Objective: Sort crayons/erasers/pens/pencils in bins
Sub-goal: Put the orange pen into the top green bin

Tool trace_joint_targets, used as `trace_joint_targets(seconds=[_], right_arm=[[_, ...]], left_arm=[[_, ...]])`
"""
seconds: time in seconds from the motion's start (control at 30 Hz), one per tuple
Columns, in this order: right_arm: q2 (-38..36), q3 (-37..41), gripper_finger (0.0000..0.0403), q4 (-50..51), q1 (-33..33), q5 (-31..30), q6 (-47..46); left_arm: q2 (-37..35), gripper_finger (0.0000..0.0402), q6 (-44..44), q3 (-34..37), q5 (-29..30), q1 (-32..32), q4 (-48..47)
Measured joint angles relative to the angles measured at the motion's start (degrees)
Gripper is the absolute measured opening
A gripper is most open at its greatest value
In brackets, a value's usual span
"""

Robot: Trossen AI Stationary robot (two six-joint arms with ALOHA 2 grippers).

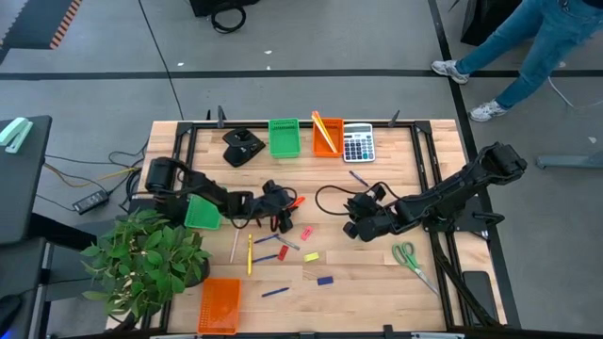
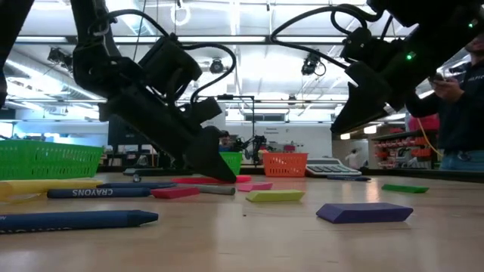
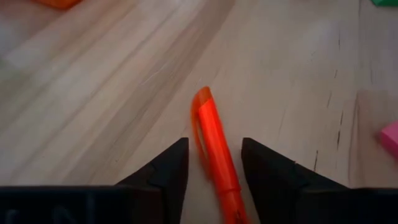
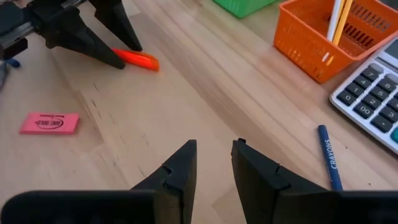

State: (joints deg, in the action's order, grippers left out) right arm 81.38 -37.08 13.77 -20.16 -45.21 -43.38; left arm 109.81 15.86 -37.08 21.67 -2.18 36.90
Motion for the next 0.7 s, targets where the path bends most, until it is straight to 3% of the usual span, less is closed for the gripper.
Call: trace_joint_targets(seconds=[0.3,0.7], right_arm=[[0.00,0.00,0.0108,0.33,0.00,-0.39,0.77],[0.00,0.00,0.0108,0.31,0.00,-0.41,1.40]], left_arm=[[1.10,0.0132,0.48,-0.13,1.88,-0.19,0.36],[1.33,0.0063,-1.94,0.03,3.26,0.06,2.38]])
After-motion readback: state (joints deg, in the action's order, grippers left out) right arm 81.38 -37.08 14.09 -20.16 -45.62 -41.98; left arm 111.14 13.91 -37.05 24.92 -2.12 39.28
